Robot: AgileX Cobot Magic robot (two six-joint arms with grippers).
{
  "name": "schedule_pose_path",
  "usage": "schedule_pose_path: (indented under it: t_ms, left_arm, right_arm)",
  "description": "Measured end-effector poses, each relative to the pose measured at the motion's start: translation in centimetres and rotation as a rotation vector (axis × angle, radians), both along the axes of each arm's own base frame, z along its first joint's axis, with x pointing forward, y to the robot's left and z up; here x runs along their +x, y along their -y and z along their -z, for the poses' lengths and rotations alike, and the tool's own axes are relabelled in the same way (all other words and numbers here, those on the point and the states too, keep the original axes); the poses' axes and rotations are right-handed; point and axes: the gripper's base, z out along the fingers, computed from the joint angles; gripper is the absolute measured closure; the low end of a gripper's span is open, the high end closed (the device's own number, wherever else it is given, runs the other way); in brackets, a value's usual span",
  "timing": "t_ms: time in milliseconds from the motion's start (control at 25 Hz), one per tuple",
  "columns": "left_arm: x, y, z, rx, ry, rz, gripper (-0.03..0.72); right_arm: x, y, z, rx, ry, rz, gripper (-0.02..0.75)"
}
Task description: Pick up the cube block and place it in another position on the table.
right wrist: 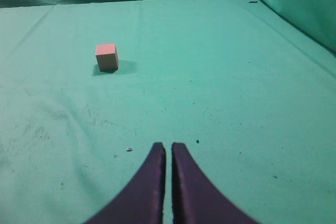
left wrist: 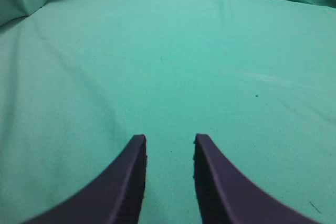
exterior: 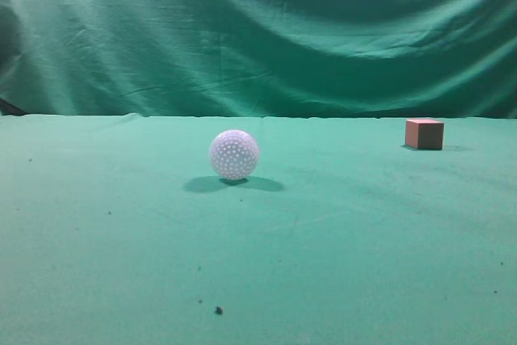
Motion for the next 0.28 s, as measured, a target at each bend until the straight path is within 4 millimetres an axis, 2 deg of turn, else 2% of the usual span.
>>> schedule_pose_path:
  t_ms: [280]
  left_arm:
    - [0.00, 0.00, 0.00, 0.000, 0.000, 0.000, 0.426]
  right_arm:
    - [0.00, -0.01, 0.00, 0.002, 0.000, 0.000, 0.738]
